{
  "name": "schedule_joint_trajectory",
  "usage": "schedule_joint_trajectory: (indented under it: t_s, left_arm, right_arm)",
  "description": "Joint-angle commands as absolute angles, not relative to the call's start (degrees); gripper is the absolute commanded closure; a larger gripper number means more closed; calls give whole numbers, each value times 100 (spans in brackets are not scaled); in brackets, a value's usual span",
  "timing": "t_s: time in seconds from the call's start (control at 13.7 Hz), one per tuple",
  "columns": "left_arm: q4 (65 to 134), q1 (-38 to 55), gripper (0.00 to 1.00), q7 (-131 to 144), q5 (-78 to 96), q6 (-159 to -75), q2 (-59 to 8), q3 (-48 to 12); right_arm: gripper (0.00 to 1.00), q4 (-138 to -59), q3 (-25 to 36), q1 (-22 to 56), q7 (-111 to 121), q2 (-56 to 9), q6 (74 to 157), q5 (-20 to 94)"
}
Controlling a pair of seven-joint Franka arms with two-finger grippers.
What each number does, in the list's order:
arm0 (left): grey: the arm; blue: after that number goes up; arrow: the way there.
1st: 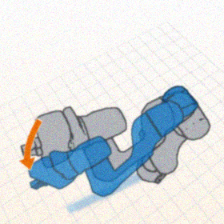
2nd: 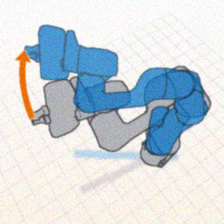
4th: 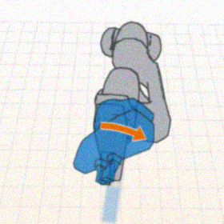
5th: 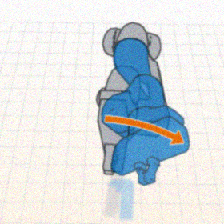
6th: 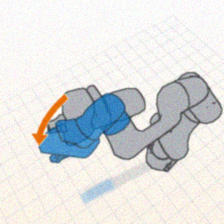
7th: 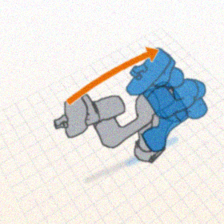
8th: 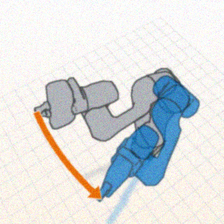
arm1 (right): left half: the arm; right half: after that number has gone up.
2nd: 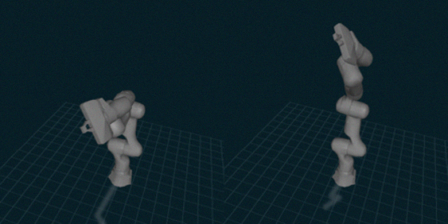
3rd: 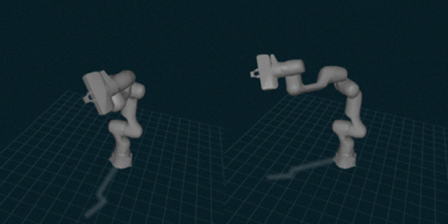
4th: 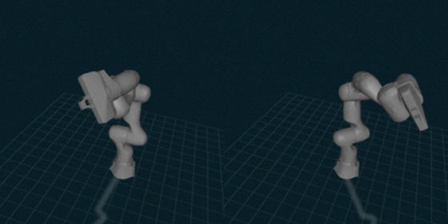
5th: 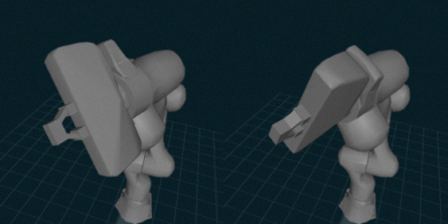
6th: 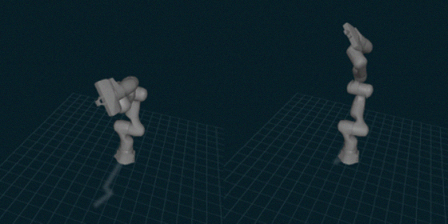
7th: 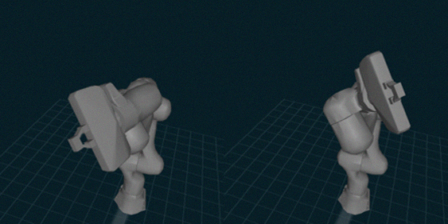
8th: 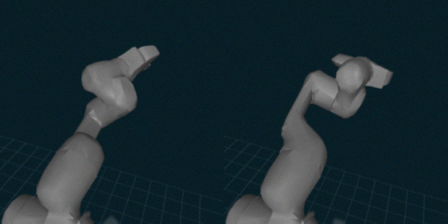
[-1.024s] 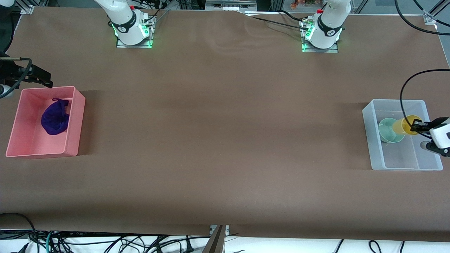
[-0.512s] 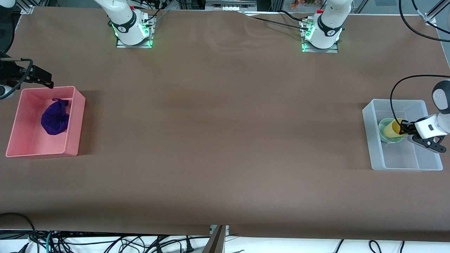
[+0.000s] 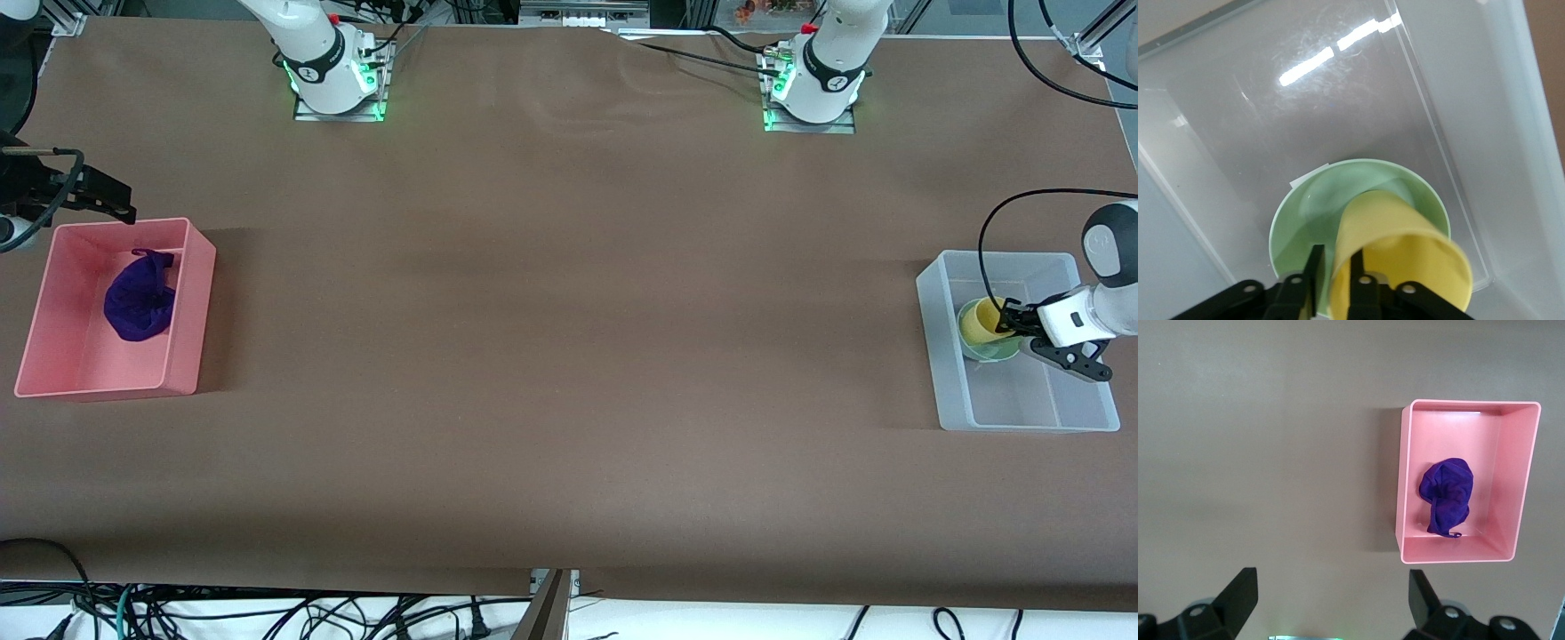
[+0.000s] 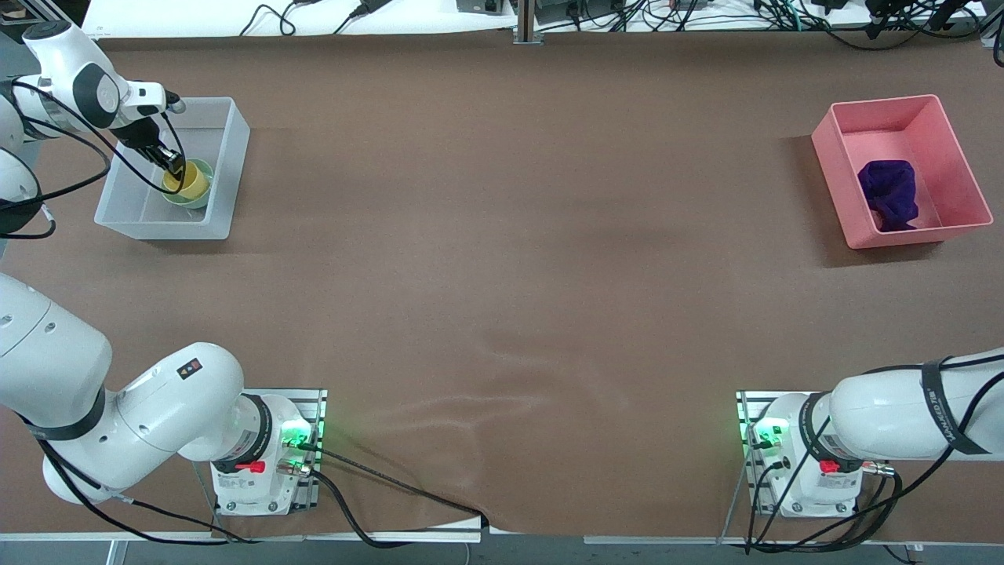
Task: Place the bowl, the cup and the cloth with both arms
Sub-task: 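Lower the yellow cup into the green bowl and open the left gripper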
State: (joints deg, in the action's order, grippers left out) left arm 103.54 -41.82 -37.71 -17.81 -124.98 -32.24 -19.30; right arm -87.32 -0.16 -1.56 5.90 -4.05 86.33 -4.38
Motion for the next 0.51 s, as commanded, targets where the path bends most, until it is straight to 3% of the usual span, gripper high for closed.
schedule_joint_trajectory:
  t_s: [0.0, 0.22, 0.44]
  left_arm:
    - [10301, -4210, 0, -3806, -1811, -12262, -2990, -2030]
    - [10021, -4201, 0, -3736, -1749, -11220, -2384, -2459]
    - [9284, -4184, 0, -3368, -1354, -9927, -2145, -3047]
  right_arm:
    - [0, -8587, -44, -193, 571, -457, 8578, -369]
    - [0, -8587, -44, -202, 571, -457, 8569, -360]
    - [0, -8587, -44, -193, 571, -448, 8578, -360]
